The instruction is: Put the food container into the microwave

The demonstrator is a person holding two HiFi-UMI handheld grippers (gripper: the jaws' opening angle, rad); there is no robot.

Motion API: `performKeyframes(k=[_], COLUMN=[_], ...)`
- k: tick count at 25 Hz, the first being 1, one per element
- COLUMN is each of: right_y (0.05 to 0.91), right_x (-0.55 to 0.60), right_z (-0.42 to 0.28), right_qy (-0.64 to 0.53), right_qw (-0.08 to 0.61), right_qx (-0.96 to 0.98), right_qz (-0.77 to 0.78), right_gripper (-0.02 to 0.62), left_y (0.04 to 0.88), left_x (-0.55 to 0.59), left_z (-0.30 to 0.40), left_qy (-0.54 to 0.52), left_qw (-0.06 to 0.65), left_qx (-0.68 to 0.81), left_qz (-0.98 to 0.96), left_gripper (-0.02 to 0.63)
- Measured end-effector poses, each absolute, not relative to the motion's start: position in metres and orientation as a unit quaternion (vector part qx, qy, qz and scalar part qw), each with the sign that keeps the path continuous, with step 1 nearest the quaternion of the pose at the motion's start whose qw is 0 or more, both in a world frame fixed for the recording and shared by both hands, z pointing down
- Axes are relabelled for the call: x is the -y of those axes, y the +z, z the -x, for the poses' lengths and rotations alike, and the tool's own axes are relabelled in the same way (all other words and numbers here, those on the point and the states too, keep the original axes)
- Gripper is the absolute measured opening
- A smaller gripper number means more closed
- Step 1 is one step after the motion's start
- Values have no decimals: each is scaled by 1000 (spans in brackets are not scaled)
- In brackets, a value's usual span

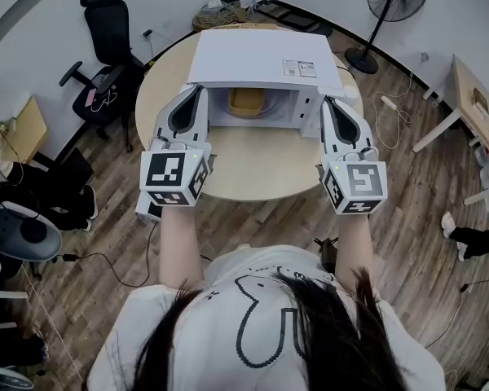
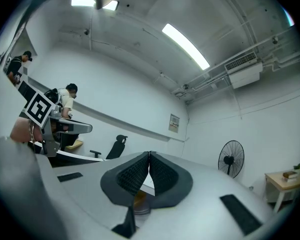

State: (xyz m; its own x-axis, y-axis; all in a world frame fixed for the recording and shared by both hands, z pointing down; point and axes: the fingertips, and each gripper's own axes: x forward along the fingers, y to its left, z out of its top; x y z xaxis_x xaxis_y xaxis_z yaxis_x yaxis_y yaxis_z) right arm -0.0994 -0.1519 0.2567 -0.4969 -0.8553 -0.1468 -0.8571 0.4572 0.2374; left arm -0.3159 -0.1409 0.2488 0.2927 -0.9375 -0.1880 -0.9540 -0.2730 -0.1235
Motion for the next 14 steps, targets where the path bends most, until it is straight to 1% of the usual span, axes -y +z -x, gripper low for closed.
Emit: performKeyframes(k=[4,14], right_y=[257,257], right_x=[154,155], right_z=[98,100], right_qy=[140,137], right_qw=[4,7], right_qx=[-854,-857], right_qz=[502,497], right_gripper=[29,28], left_y=[248,242], left_x=[142,138], left_z=[313,314], left_qy=[29,23], left_qw=[126,146], left_qx=[-596,-598], left_qz=[793,788], left_gripper=[9,9])
